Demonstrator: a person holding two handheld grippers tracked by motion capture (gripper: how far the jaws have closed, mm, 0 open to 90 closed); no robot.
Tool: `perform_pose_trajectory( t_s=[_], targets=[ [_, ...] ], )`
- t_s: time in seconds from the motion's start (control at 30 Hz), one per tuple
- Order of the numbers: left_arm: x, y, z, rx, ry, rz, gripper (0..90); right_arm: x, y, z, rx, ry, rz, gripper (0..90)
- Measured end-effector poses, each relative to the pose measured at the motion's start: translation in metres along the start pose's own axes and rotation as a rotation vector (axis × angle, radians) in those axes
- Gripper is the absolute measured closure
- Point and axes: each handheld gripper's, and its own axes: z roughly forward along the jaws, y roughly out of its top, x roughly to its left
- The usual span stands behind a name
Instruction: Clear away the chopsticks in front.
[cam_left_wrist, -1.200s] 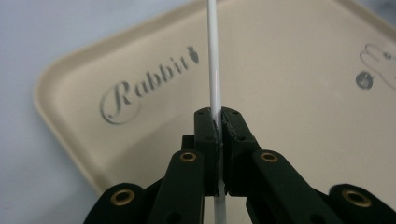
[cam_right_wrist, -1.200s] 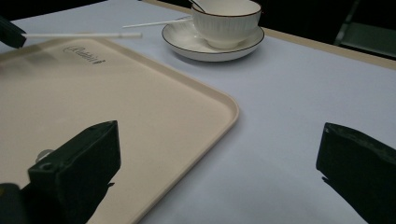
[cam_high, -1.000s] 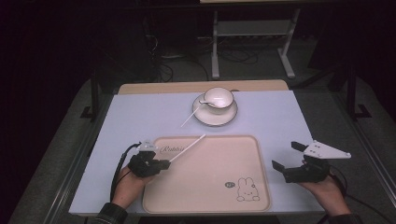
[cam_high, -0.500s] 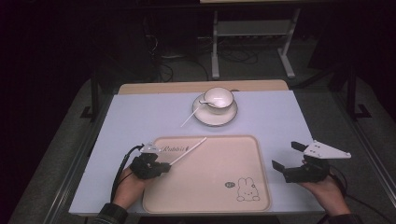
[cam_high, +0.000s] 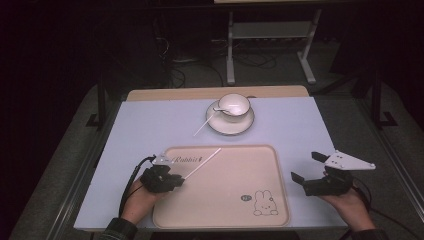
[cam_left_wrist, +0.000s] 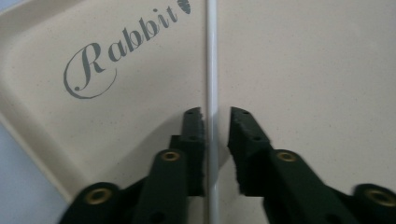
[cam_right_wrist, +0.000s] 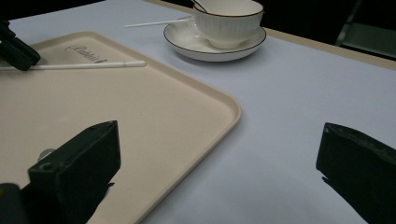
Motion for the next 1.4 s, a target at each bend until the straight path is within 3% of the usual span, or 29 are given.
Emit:
perform_pose_trajectory(
  t_s=[0.1,0.27,0.37,0.43,0.57,0.83,0.9,1.03,1.13,1.4],
  targets=[
    [0.002,0.004,-0.002,-0.022,-0.026,-0.003,56.8,0.001,0.0,0.0,0.001,0.0,0.001,0.0],
    [0.006,0.015,0.003,-0.014,-0.05,-0.001,28.4,0.002,0.0,0.001,0.005,0.005,-0.001,0.0],
    [0.009,0.026,0.003,-0.03,-0.054,0.001,16.7,0.002,0.0,0.001,0.003,0.005,0.001,0.0],
    [0.011,0.034,0.002,-0.049,-0.063,0.004,14.7,0.002,0.0,0.0,0.003,0.005,0.004,0.0],
    [0.015,0.051,0.004,-0.039,-0.075,0.028,12.4,0.001,0.001,0.0,0.0,0.003,0.004,0.0],
    [0.024,0.092,0.014,-0.045,-0.066,0.069,12.2,0.001,0.0,0.0,0.0,0.005,0.005,0.0],
    [0.025,0.098,0.014,-0.044,-0.059,0.076,12.5,0.001,0.0,0.0,-0.001,0.004,0.005,0.0],
    [0.033,0.125,0.021,-0.068,-0.047,0.081,12.6,0.0,0.0,0.0,-0.001,0.005,0.009,0.0],
    [0.037,0.134,0.026,-0.067,-0.04,0.083,13.0,0.0,0.0,0.0,-0.002,0.006,0.009,0.0],
    [0.056,0.17,0.051,-0.032,-0.001,0.101,14.2,-0.001,0.0,-0.001,-0.009,0.009,0.013,0.0]
  ],
)
